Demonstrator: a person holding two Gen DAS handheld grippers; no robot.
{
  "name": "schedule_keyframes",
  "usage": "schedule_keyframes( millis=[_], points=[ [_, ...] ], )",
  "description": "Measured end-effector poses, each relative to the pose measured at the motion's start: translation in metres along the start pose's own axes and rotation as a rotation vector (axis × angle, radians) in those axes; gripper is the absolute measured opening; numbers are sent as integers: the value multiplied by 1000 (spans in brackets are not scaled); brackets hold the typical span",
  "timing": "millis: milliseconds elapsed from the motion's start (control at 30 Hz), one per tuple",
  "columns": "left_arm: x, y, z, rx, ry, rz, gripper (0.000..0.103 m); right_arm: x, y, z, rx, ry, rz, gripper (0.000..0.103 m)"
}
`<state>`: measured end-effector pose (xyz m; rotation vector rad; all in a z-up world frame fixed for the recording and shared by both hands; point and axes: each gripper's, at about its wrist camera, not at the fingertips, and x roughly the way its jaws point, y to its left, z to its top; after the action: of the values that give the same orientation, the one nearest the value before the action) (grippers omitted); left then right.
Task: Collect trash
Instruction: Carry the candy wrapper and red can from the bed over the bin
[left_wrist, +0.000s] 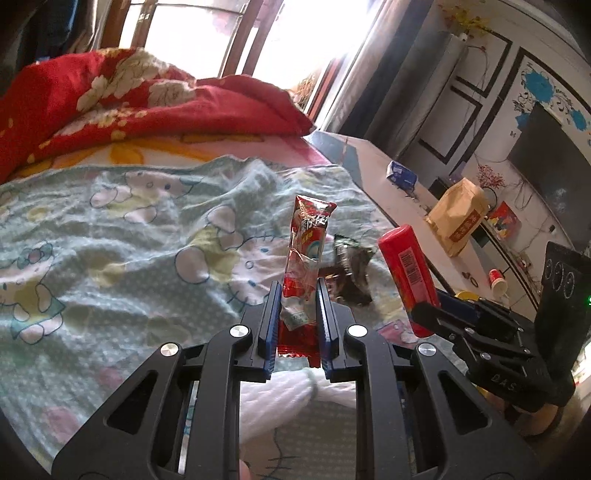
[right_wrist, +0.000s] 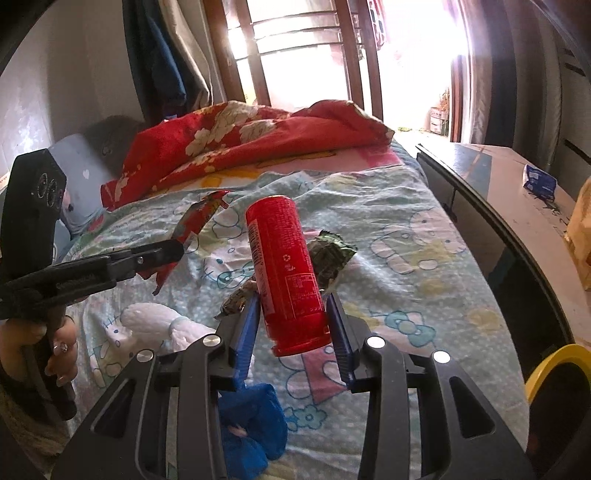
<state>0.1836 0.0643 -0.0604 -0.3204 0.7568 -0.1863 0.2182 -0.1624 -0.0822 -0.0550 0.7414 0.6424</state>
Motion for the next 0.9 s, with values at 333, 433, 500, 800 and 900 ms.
schedule_keyframes(
  millis=[333,433,500,800,900],
  points=[
    [-8,-29,3,52,-23,-48,12,-29,-6,-5,22,-58,-11,35],
    [-9,-38,3,66,-26,-59,12,-38,-9,-6,30,-72,-12,35],
    [-10,-46,3,83,-29,-66,12,-44,-12,-7,36,-82,-13,35],
    [-11,-80,1,151,-29,-101,12,-70,-30,-11,72,-122,-36,35],
    [-9,-91,-1,175,-23,-111,12,-78,-39,-14,88,-132,-51,35]
  ],
)
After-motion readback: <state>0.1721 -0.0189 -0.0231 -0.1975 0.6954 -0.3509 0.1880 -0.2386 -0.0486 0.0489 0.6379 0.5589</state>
